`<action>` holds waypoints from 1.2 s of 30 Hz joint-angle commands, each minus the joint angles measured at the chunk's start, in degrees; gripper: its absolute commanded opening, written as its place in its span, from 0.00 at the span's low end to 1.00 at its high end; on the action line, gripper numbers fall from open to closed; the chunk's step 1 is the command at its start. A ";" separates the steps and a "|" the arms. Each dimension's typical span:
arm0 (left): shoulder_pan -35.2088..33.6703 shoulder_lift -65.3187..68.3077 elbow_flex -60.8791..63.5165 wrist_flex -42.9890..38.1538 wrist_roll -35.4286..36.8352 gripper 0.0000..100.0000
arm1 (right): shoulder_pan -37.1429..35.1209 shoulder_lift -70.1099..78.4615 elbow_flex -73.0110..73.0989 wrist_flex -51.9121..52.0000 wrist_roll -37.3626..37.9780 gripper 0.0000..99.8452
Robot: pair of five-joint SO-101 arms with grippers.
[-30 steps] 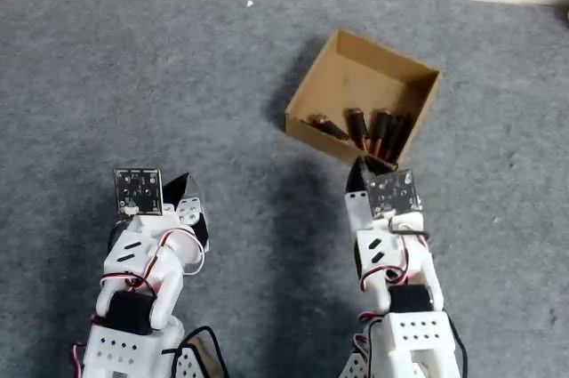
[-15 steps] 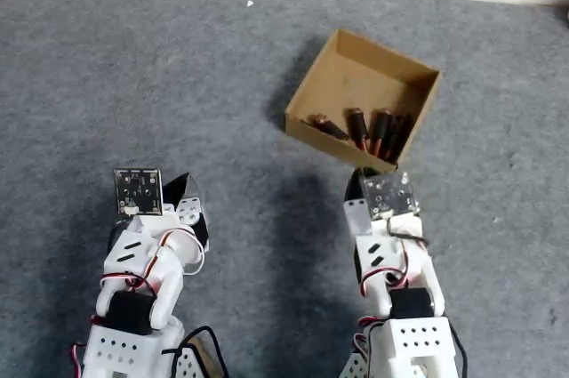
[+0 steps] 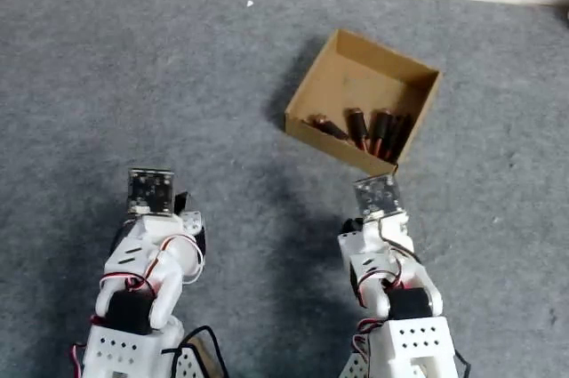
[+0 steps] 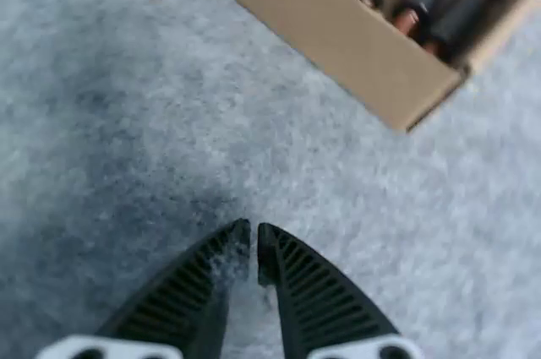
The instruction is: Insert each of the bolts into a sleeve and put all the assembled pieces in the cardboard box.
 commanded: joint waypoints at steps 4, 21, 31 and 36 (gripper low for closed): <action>-0.75 -0.40 1.19 11.69 -10.73 0.01 | -0.48 -0.84 6.55 0.40 -11.78 0.01; -10.51 -0.66 1.19 21.27 -10.90 0.01 | -0.48 -0.84 6.46 0.40 -11.96 0.01; -10.77 -0.40 1.19 21.36 -10.73 0.01 | -0.75 -0.84 6.46 0.40 -12.04 0.01; -10.68 -0.40 1.19 21.36 -10.73 0.01 | -0.75 -0.84 6.46 0.40 -12.04 0.01</action>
